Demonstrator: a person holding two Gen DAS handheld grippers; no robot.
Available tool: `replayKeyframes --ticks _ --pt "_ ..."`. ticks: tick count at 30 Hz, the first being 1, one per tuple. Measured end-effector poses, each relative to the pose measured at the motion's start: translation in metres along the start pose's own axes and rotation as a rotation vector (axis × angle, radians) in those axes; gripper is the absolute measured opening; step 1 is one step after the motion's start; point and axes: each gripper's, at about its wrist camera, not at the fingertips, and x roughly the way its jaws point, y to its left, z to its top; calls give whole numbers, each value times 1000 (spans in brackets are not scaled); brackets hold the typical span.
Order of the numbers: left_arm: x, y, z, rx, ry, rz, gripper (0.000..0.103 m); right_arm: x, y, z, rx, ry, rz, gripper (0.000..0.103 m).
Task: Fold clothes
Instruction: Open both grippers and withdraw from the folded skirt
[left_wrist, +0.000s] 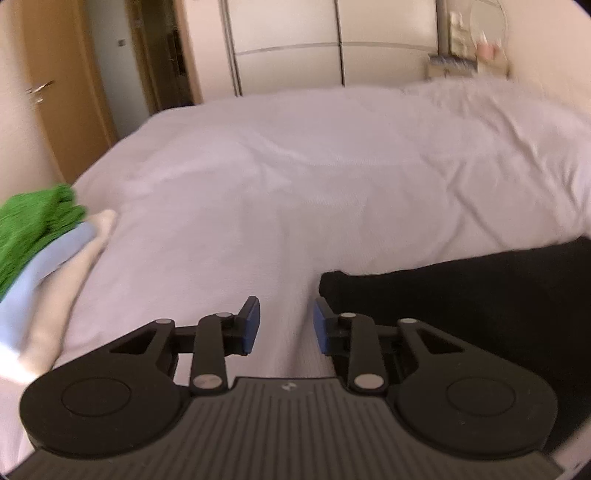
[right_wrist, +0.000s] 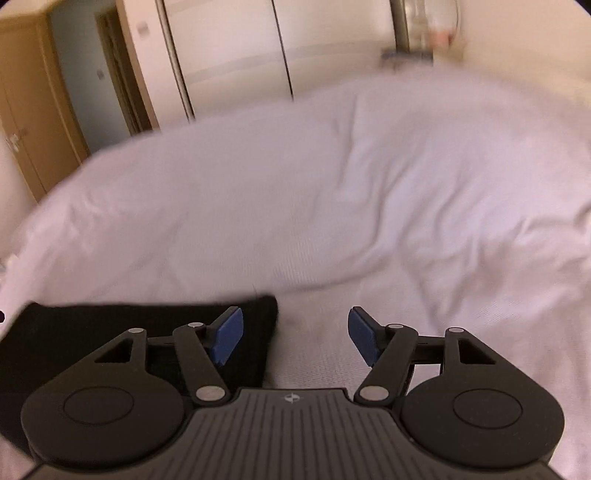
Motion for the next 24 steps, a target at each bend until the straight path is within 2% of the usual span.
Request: replayKeyframes --ticks 4,6,9,11,12,14,16,18,20,24 --pt "-51 -31 -26 15 -72 -112 26 -44 32 -37 -33 -81 37 65" --pt "-57 -49 -42 39 -86 -130 27 -45 61 -61 -85 -91 38 65" --pt "-43 -73 -68 67 -48 -53 27 -33 95 -95 -177 -102 21 62" --pt "-23 -70 -91 2 19 7 27 -21 109 -114 -248 -114 -1 61" --pt "-18 -65 -103 -42 28 20 25 -14 113 -124 -285 -109 -27 61" --pt "-19 -61 -116 -75 22 27 18 -4 104 -135 -261 -90 -28 64" --pt "-23 -63 -117 -65 26 41 16 3 93 -141 -224 -74 -20 63" --pt "-32 -65 -109 -54 43 51 15 -2 90 -133 -193 -62 -33 63" --pt "-46 -69 -97 -57 20 33 15 -11 91 -123 -151 -55 -58 59" --pt "-62 -99 -72 -32 -47 -102 16 -34 104 -107 -104 -136 -16 60"
